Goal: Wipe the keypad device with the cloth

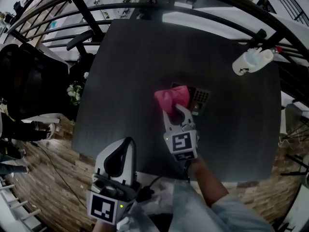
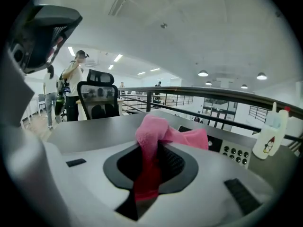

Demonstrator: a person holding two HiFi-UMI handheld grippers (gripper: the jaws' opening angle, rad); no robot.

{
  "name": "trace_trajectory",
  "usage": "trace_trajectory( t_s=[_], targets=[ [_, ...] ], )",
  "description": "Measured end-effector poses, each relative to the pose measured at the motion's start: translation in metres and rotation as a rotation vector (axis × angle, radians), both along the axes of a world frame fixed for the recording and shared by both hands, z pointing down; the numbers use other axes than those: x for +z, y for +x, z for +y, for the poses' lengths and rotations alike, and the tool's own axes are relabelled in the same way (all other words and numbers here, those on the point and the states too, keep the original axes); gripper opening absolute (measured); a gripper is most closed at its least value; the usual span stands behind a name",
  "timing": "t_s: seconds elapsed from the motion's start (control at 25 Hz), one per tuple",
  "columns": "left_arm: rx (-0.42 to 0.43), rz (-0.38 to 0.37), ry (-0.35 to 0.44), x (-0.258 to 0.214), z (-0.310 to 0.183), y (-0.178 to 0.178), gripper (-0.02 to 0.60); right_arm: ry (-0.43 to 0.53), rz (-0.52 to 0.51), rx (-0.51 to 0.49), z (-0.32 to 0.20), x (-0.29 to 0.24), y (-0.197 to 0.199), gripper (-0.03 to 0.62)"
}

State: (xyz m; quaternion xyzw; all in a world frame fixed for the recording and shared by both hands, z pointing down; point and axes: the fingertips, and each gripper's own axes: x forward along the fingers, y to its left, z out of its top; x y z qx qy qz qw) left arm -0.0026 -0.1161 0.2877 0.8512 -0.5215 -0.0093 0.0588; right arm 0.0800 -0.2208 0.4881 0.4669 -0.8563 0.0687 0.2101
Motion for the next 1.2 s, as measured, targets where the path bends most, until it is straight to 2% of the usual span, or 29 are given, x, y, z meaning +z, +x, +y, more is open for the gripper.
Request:
trace_trajectory(
  t_s=[0.16, 0.32, 0.52, 0.84, 1.2],
  targets=[
    [0.012, 0.003, 0.002, -0.002, -0.001, 0.003, 0.005, -0.026, -0.049, -0.051, 0.012, -0.01, -0.012, 0.071],
    [0.02, 0.009, 0.01, -0.004, -0.003, 0.005, 0.005, 0.054, -0.1, -0.037, 0.002, -0.051, -0.005, 0.071],
    [0.022, 0.017, 0.017, -0.007, -0.003, 0.008, 0.005, 0.152, -0.084, 0.062, -0.036, -0.079, 0.021, 0.071],
    [0.027, 0.012, 0.006, -0.003, -0.003, 0.01, 0.005, 0.128, -0.031, 0.248, -0.054, -0.053, 0.087, 0.071],
    [0.087, 0.014, 0.0, 0.0, -0.007, 0.03, 0.005, 0.098, -0.082, 0.419, -0.039, -0.045, 0.155, 0.071]
  ],
)
